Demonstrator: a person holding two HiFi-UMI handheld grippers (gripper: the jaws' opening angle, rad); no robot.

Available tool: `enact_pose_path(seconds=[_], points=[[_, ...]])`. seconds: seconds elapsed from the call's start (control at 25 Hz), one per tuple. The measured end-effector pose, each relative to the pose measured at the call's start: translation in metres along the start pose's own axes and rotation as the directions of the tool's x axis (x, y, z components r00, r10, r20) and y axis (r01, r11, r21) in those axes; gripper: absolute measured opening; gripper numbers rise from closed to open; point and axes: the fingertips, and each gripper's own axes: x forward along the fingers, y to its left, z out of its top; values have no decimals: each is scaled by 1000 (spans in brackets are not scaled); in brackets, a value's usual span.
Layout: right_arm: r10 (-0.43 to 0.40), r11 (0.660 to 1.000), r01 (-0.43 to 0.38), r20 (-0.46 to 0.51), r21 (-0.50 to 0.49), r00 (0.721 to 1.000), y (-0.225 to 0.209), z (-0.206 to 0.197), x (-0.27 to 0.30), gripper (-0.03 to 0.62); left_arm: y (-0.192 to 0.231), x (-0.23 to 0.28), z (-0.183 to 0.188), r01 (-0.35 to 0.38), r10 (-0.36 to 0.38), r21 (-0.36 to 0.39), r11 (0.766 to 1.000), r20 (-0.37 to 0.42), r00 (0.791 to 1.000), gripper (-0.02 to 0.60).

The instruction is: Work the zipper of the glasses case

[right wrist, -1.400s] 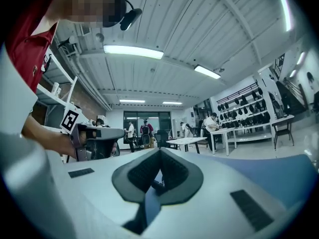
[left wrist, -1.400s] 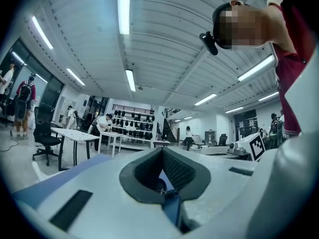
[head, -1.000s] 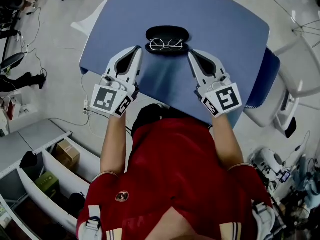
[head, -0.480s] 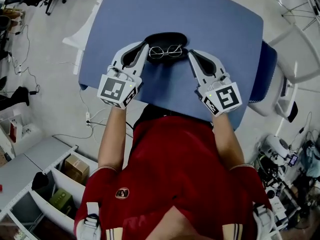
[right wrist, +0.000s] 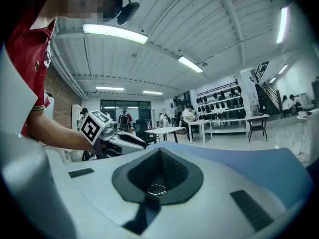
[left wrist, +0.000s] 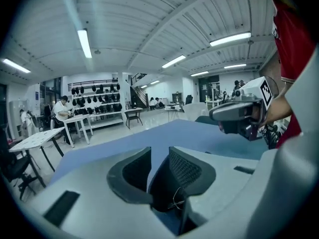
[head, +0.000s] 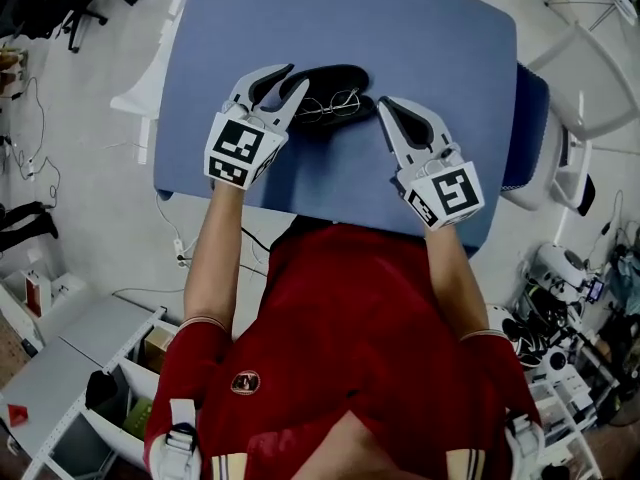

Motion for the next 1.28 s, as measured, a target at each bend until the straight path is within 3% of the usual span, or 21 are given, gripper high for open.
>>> enact_pose_path(seconds=[0.24, 0.64, 0.92, 1.28], points=[[-37, 999, 37, -14, -4, 999, -5, -2, -1, -5, -1, 27, -13, 109, -100, 74, 991, -121, 988, 126], [-68, 997, 67, -51, -23, 996, -9, -12, -3, -5, -5, 58, -39, 221, -179, 131, 966, -273, 945, 127], [-68, 997, 67, -65, -25, 996, -6, -16, -1, -5, -6, 68, -47, 271, -213, 140, 952, -332, 919, 127], [-70, 997, 69, -67, -23, 995, -7, -20, -4, -5, -16, 70, -43, 273, -204, 183, 945, -326, 923, 60]])
